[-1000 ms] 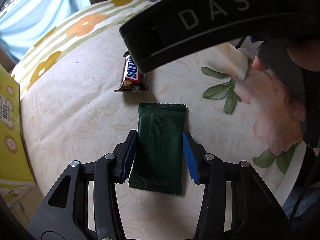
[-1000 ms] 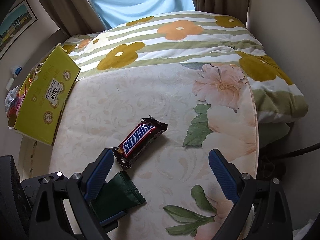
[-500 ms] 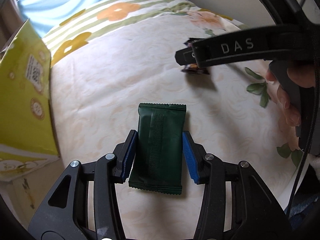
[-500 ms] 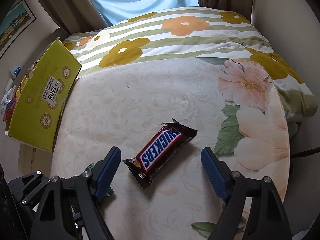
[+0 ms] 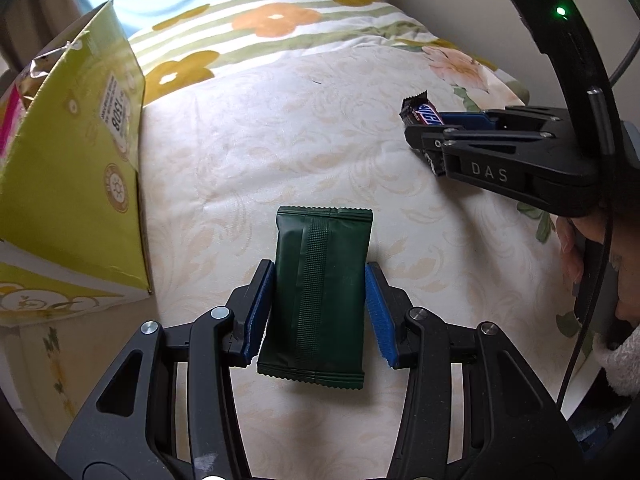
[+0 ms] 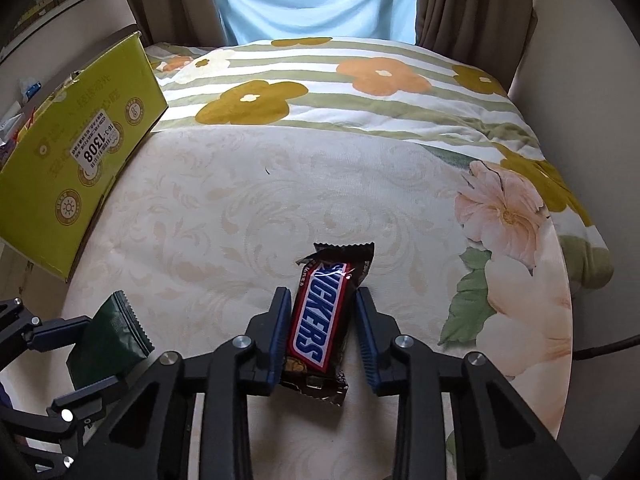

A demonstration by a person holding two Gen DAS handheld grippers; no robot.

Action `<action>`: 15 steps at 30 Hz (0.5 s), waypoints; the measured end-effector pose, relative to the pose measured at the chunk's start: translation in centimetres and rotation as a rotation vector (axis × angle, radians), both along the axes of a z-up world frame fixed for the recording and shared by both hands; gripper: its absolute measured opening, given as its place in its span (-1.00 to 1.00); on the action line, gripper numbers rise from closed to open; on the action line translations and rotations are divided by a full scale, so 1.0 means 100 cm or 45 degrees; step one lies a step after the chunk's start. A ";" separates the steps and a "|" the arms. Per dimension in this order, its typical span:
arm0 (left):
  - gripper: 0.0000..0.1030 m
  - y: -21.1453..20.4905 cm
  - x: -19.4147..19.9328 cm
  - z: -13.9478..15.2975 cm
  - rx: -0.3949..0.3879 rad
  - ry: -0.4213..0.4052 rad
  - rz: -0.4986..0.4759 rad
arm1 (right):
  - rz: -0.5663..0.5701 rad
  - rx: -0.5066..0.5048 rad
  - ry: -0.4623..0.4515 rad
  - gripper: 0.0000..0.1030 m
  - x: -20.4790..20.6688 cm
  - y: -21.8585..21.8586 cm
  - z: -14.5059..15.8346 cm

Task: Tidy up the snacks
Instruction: 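Grasp the dark green pack with the left tool while the right tool grasps the Snickers bar, then carry both snacks over the box and open both tools to drop them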

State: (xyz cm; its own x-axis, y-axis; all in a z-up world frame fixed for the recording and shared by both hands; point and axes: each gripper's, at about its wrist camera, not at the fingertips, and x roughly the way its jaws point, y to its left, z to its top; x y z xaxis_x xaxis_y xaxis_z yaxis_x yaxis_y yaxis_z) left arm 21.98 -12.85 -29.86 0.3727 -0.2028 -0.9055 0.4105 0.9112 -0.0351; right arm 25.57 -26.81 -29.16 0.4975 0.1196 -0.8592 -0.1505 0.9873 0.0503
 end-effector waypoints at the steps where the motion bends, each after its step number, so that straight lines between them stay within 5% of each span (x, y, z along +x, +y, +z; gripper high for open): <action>1: -0.19 0.000 0.001 0.002 -0.005 -0.005 0.004 | 0.006 0.006 -0.008 -0.45 -0.001 0.000 0.003; 7: -0.19 0.001 0.003 0.028 -0.055 -0.030 0.033 | 0.039 0.046 -0.055 -0.46 -0.007 0.004 0.034; 15: -0.19 0.019 0.008 0.105 -0.140 -0.173 0.171 | 0.113 0.144 -0.160 -0.49 -0.006 0.016 0.114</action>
